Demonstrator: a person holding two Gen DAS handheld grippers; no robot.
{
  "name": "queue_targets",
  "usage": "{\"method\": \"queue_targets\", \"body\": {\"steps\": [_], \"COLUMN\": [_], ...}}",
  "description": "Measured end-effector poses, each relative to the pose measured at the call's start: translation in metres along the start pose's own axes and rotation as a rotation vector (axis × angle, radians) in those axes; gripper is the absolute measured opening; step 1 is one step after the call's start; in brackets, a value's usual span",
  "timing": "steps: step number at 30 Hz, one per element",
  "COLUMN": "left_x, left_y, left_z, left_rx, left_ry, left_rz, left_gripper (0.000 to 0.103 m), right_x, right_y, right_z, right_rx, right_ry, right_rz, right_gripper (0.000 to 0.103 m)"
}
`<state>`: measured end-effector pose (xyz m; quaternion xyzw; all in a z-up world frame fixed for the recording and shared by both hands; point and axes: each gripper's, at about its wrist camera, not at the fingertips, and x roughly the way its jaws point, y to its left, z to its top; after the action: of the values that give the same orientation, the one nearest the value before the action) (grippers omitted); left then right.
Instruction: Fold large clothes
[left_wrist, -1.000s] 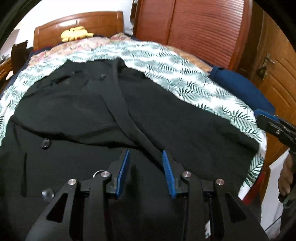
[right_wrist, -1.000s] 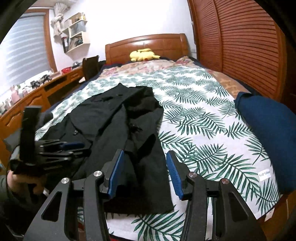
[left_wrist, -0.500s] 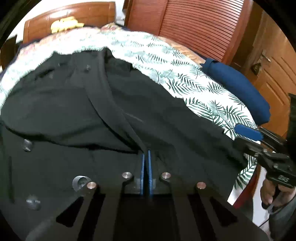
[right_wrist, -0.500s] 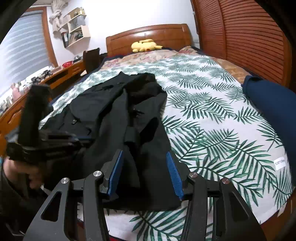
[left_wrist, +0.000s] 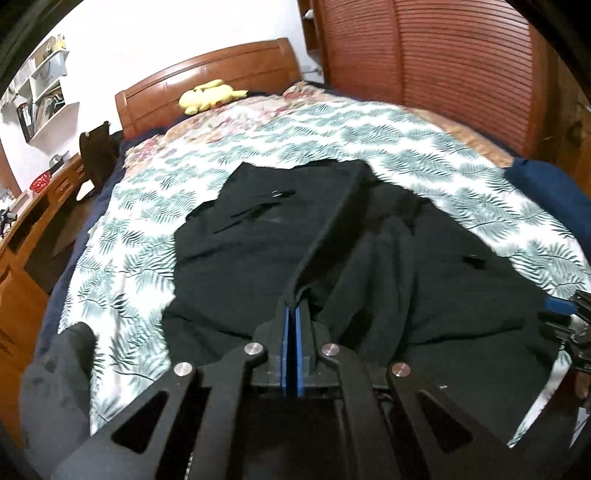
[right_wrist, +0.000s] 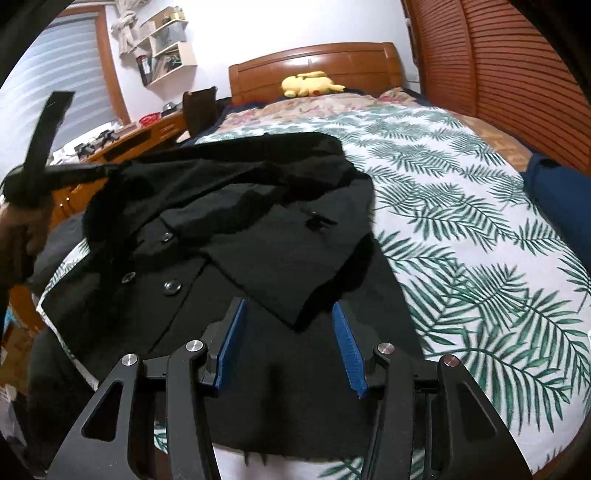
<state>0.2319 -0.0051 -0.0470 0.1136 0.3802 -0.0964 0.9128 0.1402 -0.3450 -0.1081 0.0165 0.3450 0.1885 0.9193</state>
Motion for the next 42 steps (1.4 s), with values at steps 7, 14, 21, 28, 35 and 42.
{"method": "queue_targets", "body": {"steps": [7, 14, 21, 28, 35, 42], "left_x": [-0.003, -0.014, -0.013, -0.004, -0.010, -0.011], "left_y": [0.021, 0.027, 0.034, 0.039, 0.061, 0.083], "left_z": [-0.028, -0.071, -0.108, -0.117, -0.117, -0.123], "left_rx": [-0.017, -0.031, -0.045, -0.066, -0.128, -0.167], "left_ry": [0.024, 0.044, 0.065, 0.064, 0.009, -0.011], "left_rz": [-0.006, -0.024, -0.020, -0.027, -0.052, -0.053], "left_gripper": [0.008, 0.020, 0.025, 0.026, 0.028, 0.030], "right_x": [0.010, 0.024, 0.037, 0.090, 0.186, 0.295], "right_y": [0.007, 0.011, 0.023, 0.030, 0.021, 0.030], "right_z": [0.005, 0.010, 0.039, 0.097, 0.163, 0.198], "right_rx": [-0.020, -0.039, -0.106, -0.196, -0.213, -0.192], "right_ry": [0.011, 0.030, 0.026, 0.059, 0.156, 0.382], "right_rz": [-0.002, -0.001, -0.005, 0.007, -0.029, 0.000], "right_gripper": [0.049, 0.049, 0.049, 0.049, 0.049, 0.049]}}
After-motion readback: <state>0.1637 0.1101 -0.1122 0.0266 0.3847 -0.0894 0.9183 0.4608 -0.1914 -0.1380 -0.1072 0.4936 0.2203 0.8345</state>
